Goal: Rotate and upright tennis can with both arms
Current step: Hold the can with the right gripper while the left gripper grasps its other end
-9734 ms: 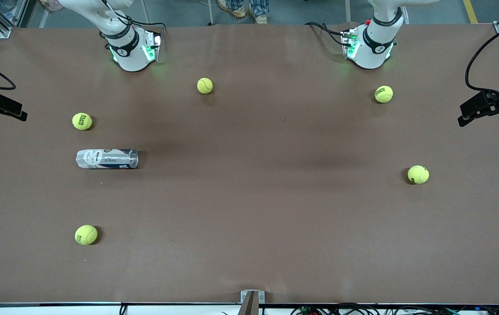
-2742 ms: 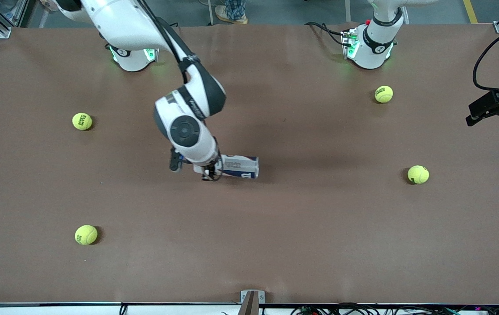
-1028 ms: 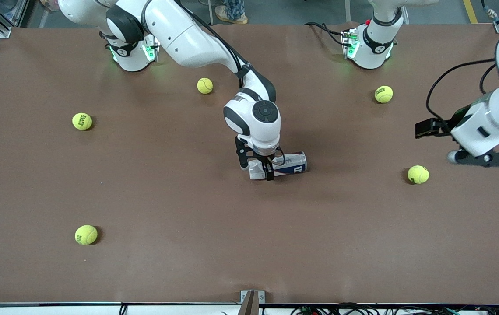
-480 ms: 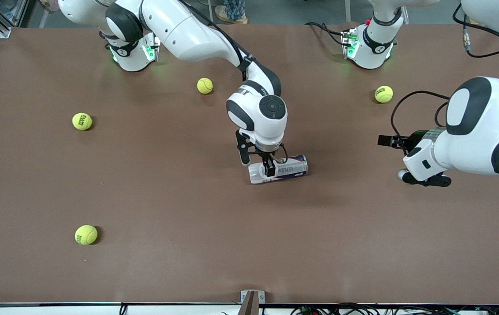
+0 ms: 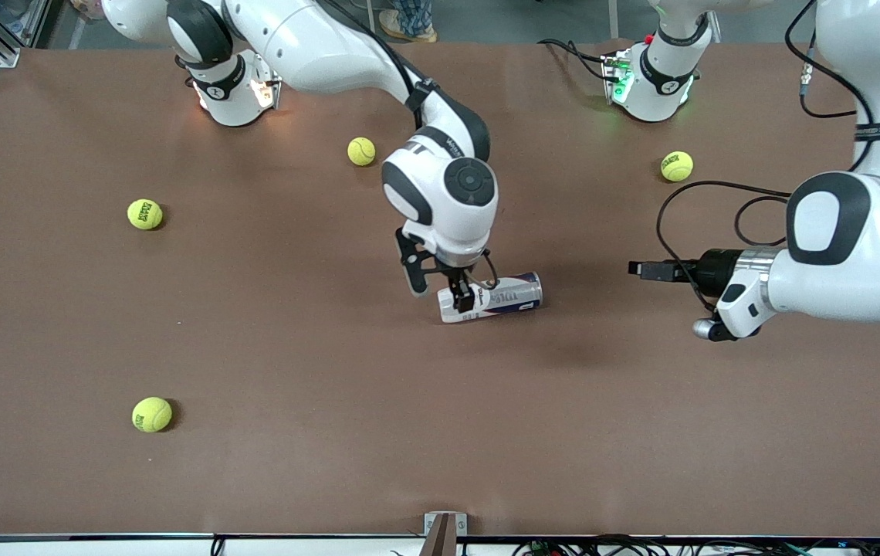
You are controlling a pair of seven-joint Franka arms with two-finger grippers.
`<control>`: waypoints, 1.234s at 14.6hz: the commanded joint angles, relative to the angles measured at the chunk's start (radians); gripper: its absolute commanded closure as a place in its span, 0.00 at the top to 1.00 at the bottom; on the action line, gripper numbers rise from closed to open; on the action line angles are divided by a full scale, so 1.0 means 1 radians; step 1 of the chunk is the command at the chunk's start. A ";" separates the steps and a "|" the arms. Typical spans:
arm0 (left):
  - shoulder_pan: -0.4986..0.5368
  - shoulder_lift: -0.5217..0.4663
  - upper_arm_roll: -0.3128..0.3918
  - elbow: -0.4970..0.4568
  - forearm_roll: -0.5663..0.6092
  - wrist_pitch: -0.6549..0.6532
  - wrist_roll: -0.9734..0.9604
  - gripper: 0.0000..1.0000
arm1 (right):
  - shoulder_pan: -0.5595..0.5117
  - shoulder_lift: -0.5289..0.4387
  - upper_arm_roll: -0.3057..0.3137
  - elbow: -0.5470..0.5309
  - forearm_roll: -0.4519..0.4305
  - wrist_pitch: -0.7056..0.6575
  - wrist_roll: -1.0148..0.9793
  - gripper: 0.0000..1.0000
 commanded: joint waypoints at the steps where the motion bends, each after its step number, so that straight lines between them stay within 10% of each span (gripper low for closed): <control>1: -0.004 -0.037 -0.022 -0.148 -0.182 0.135 0.054 1.00 | -0.088 -0.081 0.014 -0.032 0.005 -0.094 -0.221 1.00; 9: -0.018 0.063 -0.092 -0.409 -0.840 0.385 0.656 1.00 | -0.336 -0.265 0.015 -0.229 0.025 -0.133 -0.833 1.00; 16: -0.101 0.204 -0.097 -0.386 -1.212 0.414 0.961 0.99 | -0.628 -0.397 0.014 -0.337 0.057 -0.177 -1.555 1.00; 18: -0.125 0.235 -0.097 -0.346 -1.237 0.414 0.964 0.81 | -0.695 -0.414 0.009 -0.336 0.057 -0.201 -1.718 1.00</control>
